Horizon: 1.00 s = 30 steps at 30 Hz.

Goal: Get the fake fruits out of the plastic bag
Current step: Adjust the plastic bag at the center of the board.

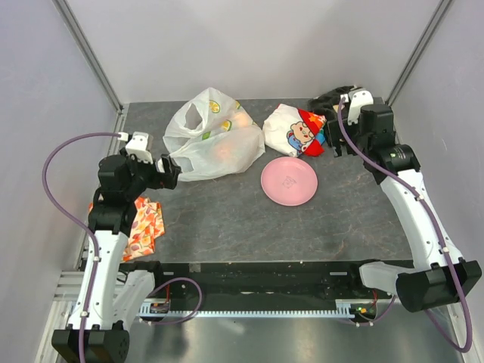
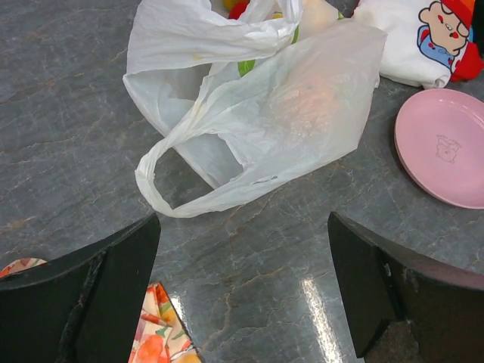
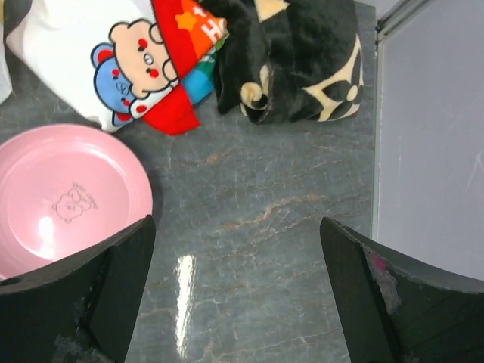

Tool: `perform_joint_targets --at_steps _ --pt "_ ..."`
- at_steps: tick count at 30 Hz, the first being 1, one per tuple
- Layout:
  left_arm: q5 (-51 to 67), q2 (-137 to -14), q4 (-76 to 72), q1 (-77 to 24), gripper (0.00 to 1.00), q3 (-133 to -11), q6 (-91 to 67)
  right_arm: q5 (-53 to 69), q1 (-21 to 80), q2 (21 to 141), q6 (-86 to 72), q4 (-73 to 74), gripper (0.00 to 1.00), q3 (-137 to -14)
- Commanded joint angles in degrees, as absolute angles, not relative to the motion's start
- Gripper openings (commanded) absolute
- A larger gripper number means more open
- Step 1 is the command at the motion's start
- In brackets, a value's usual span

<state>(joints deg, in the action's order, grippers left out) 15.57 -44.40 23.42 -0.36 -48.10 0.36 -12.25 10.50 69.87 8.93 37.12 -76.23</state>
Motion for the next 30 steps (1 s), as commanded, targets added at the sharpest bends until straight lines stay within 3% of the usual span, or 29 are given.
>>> perform_joint_targets --at_steps 1,4,8,16,22,30 --pt "17.14 -44.47 25.30 -0.09 0.99 -52.99 -1.49 -4.78 10.55 68.56 14.92 41.56 0.98 -76.90" --pt "17.41 -45.35 26.54 -0.09 0.98 -55.89 -2.72 9.03 10.98 68.55 21.97 41.93 0.98 -77.17" --pt "14.85 -51.84 25.67 -0.09 0.95 -62.65 2.26 12.30 13.79 75.04 20.05 39.56 0.98 -77.86" --pt "26.54 -70.02 29.43 -2.28 0.93 -76.46 24.55 17.49 15.99 89.55 11.25 33.75 0.97 -83.49" --pt "16.19 -78.74 34.98 -12.20 0.94 -80.94 41.21 18.63 16.52 92.46 5.63 32.62 0.97 -86.75" --pt "7.31 -86.83 30.42 -14.41 0.88 -82.71 38.23 17.32 19.78 89.30 6.59 31.56 0.98 -83.42"
